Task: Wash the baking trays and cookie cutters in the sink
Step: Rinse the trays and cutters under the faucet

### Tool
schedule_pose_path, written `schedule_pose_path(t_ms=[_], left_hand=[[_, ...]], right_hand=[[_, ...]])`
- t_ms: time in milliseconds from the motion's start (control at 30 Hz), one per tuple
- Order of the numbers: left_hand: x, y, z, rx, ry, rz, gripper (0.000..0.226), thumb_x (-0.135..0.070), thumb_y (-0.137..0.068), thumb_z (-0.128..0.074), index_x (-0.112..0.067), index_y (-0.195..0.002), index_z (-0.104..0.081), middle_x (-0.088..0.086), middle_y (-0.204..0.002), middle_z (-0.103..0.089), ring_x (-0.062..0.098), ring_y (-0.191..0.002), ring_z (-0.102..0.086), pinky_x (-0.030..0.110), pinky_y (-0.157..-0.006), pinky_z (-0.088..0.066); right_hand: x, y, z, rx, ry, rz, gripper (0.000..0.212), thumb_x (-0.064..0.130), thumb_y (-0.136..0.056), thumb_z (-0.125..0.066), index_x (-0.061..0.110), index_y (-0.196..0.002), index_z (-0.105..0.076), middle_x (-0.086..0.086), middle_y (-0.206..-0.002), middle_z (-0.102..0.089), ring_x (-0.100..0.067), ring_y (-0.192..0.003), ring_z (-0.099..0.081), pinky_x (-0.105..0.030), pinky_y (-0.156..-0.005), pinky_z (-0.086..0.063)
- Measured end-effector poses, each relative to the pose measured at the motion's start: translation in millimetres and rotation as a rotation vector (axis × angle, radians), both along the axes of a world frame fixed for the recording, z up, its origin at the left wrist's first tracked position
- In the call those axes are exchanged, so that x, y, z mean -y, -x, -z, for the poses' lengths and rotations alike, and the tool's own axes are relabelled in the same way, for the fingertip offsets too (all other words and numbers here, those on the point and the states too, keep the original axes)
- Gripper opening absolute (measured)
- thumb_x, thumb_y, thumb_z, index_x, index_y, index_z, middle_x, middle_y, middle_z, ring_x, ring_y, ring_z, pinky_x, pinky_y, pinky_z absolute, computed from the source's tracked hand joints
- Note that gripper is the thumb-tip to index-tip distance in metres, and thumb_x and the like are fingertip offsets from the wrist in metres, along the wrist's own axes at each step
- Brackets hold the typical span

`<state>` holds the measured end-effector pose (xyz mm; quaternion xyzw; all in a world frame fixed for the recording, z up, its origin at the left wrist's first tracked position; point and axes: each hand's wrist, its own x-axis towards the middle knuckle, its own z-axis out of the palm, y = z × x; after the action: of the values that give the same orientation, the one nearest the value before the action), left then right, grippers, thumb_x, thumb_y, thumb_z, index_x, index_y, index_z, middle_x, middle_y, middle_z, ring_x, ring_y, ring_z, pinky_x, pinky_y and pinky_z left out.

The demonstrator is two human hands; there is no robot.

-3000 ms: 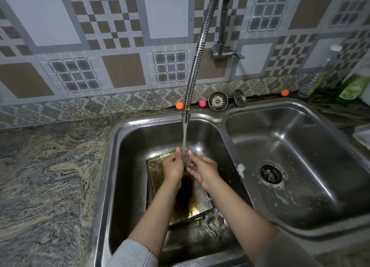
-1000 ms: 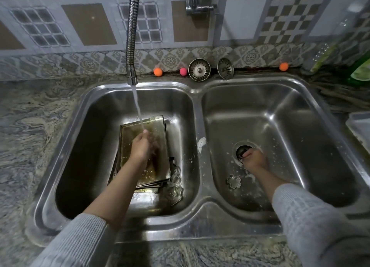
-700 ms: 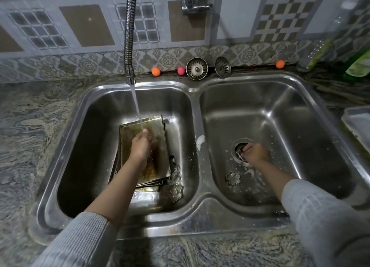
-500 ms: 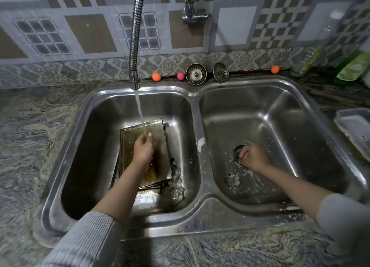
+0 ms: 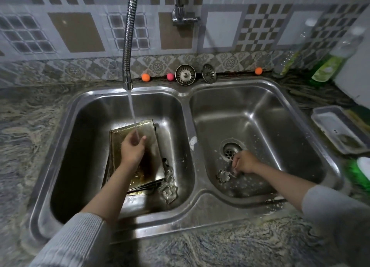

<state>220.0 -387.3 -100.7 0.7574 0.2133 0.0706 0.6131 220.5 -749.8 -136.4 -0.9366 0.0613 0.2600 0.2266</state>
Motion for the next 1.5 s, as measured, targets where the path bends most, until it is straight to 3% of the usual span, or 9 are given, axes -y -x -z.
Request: schedule_pose_path(t_ms=[167,300,433,700,900,1033,1200,1300,1500], left_hand=[[-11,-5,3,-0.023,0.025,0.014,0.044,-0.011,-0.091,-0.062,-0.006,-0.134,-0.051,0.01,-0.127,-0.06,0.025,-0.114,-0.058,0.037,-0.094,-0.051],[-21,-10,6,-0.021,0.039,0.025,0.043,-0.012,-0.091,-0.063,-0.007,-0.133,-0.052,0.01,-0.123,-0.06,0.02,-0.101,-0.063,0.019,-0.078,-0.053],[-33,-7,9,-0.061,0.039,0.085,0.034,-0.01,-0.091,-0.062,-0.004,-0.124,-0.059,0.009,-0.119,-0.063,0.024,-0.112,-0.06,0.034,-0.1,-0.046],[-46,-2,17,-0.132,0.05,0.129,0.033,-0.009,-0.092,-0.06,-0.004,-0.125,-0.057,0.002,-0.108,-0.06,0.014,-0.1,-0.055,0.022,-0.086,-0.042],[-47,0,24,-0.165,0.104,0.126,0.032,-0.009,-0.093,-0.058,-0.006,-0.124,-0.057,0.003,-0.108,-0.06,0.015,-0.1,-0.057,0.019,-0.082,-0.042],[-48,-2,28,-0.177,0.119,0.116,0.031,-0.006,-0.093,-0.057,-0.003,-0.124,-0.057,0.009,-0.11,-0.062,0.011,-0.092,-0.056,0.002,-0.061,-0.043],[-50,-7,27,-0.185,0.12,0.126,0.032,-0.005,-0.093,-0.057,-0.003,-0.125,-0.056,0.005,-0.11,-0.061,0.0,-0.082,-0.054,0.0,-0.059,-0.043],[-51,-9,29,-0.187,0.107,0.124,0.033,-0.005,-0.093,-0.058,-0.003,-0.126,-0.056,0.001,-0.105,-0.059,-0.002,-0.082,-0.053,-0.001,-0.059,-0.042],[-49,-7,26,-0.185,0.12,0.125,0.031,-0.006,-0.094,-0.056,-0.003,-0.125,-0.056,-0.01,-0.095,-0.057,-0.003,-0.081,-0.053,0.0,-0.058,-0.042]], right_hand=[[-18,-2,-32,0.057,-0.061,0.013,0.032,-0.012,-0.073,-0.058,0.017,-0.063,-0.064,-0.001,-0.06,-0.068,-0.019,-0.067,-0.069,-0.024,-0.065,-0.052],[-66,4,-79,0.196,-0.325,0.088,0.019,-0.009,-0.077,-0.067,0.01,-0.074,-0.066,-0.002,-0.065,-0.068,-0.011,-0.059,-0.062,-0.027,-0.063,-0.051],[-143,13,-110,0.278,-0.579,0.058,0.017,-0.003,-0.072,-0.077,0.011,-0.076,-0.067,0.001,-0.063,-0.064,0.003,-0.053,-0.058,-0.015,-0.059,-0.049],[-235,5,-29,-0.042,0.065,-0.173,0.034,0.004,-0.085,-0.061,-0.001,-0.118,-0.057,-0.017,-0.124,-0.058,-0.031,-0.11,-0.06,-0.027,-0.079,-0.048],[-237,-20,2,0.06,-0.018,0.102,0.023,0.003,-0.084,-0.061,0.004,-0.105,-0.07,-0.012,-0.113,-0.067,-0.025,-0.108,-0.062,-0.03,-0.089,-0.052],[-242,-29,14,0.062,-0.091,0.215,0.019,0.001,-0.082,-0.061,0.018,-0.077,-0.069,-0.007,-0.103,-0.069,-0.024,-0.1,-0.065,-0.03,-0.083,-0.054],[-243,-38,24,0.022,-0.154,0.196,0.02,0.002,-0.082,-0.062,0.019,-0.08,-0.073,-0.003,-0.097,-0.071,-0.02,-0.094,-0.066,-0.022,-0.081,-0.05],[-243,-46,24,-0.004,-0.156,0.185,0.019,-0.005,-0.08,-0.06,0.008,-0.073,-0.072,-0.011,-0.085,-0.072,-0.027,-0.083,-0.069,-0.034,-0.078,-0.058],[-242,-52,14,0.038,0.062,0.005,0.019,0.006,-0.08,-0.067,0.001,-0.097,-0.072,-0.015,-0.099,-0.07,-0.029,-0.095,-0.067,-0.031,-0.077,-0.056]])
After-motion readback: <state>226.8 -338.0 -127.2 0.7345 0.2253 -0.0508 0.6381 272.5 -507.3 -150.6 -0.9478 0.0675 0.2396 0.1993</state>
